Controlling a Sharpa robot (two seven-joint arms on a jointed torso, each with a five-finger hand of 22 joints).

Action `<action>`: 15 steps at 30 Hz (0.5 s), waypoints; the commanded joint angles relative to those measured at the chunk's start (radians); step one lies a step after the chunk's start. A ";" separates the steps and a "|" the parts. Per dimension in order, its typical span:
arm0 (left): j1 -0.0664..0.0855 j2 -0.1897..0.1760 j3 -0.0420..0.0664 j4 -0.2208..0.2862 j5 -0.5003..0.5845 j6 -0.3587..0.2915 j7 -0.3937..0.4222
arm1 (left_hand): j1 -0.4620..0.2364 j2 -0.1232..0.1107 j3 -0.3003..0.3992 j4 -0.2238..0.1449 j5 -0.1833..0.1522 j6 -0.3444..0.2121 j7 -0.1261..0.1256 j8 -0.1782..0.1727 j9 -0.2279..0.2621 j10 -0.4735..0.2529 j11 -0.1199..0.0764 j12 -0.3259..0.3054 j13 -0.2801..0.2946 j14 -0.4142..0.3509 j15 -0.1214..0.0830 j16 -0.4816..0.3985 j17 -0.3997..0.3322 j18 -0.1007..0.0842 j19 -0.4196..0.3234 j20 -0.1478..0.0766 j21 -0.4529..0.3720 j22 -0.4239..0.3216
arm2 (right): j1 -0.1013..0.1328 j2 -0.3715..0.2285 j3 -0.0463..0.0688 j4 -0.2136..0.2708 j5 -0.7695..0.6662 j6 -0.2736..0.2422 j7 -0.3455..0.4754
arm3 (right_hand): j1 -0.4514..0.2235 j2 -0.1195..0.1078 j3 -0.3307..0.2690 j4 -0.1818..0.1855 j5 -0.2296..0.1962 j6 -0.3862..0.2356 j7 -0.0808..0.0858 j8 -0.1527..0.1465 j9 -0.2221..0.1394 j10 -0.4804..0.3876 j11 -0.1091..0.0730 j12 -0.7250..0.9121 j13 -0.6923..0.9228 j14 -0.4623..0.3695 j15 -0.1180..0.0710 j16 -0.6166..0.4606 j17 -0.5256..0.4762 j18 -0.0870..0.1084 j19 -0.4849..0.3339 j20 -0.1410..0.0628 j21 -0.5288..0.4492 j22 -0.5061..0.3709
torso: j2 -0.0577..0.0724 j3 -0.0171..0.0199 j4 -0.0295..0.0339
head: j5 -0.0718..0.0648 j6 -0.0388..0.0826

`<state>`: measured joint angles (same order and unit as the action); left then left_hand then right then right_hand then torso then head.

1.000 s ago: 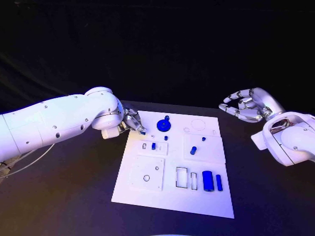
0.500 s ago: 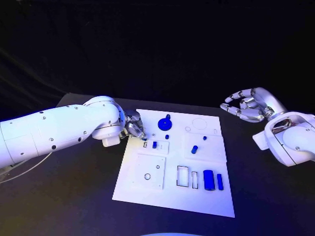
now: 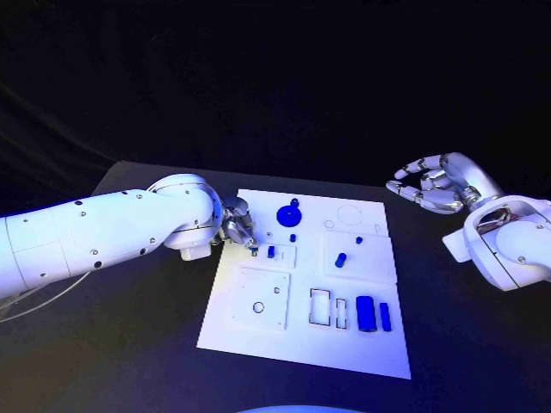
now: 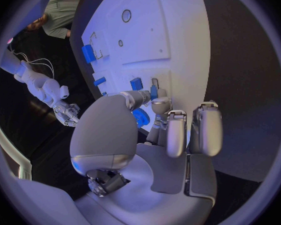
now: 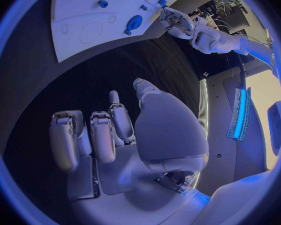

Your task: Assemble the parts on the task board

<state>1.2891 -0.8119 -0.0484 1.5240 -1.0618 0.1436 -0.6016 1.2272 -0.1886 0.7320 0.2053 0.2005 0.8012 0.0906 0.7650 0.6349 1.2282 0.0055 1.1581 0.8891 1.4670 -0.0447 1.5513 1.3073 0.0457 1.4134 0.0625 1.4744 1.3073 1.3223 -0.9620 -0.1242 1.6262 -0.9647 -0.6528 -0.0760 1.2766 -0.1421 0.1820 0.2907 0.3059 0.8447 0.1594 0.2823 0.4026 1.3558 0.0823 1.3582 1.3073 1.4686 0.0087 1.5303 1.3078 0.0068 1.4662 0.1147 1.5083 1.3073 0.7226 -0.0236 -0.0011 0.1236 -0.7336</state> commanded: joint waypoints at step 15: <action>-0.004 0.004 0.000 0.004 -0.038 0.066 -0.004 | -0.024 -0.007 0.114 -0.108 -0.007 0.008 -0.019 0.020 0.068 0.021 -0.007 0.016 0.015 0.095 -0.012 0.004 0.237 0.002 0.008 -0.006 0.006 0.071 | -0.001 0.001 0.000 0.001 -0.012 0.012 0.003 | 0.003 0.006 -0.006 -0.001 0.008 0.004 -0.001 0.004 0.001 0.001 -0.006 -0.002 0.015 0.076 -0.005 -0.005 0.151 0.013 0.057 -0.004 -0.005 0.212 | 0.000 0.0007 -0.0004 | -0.002 0.000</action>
<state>1.2867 -0.8099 -0.0485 1.5258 -1.0891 0.1750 -0.6037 1.2072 -0.2003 0.7552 0.1821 0.1972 0.8008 0.0866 0.7780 0.6349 1.2411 -0.0003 1.1699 0.9022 1.4657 -0.0506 1.5514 1.3073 0.0457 1.4169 0.0590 1.4744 1.3081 1.3217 -0.9614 -0.1242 1.6261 -0.9651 -0.6526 -0.0759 1.2766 -0.1421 0.1820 0.2907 0.3118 0.8447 0.1594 0.2823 0.4026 1.3558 0.0822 1.3582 1.3073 1.4685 0.0087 1.5303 1.3076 0.0069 1.4662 0.1146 1.5083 1.3080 0.7226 -0.0230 -0.0021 0.1215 -0.7331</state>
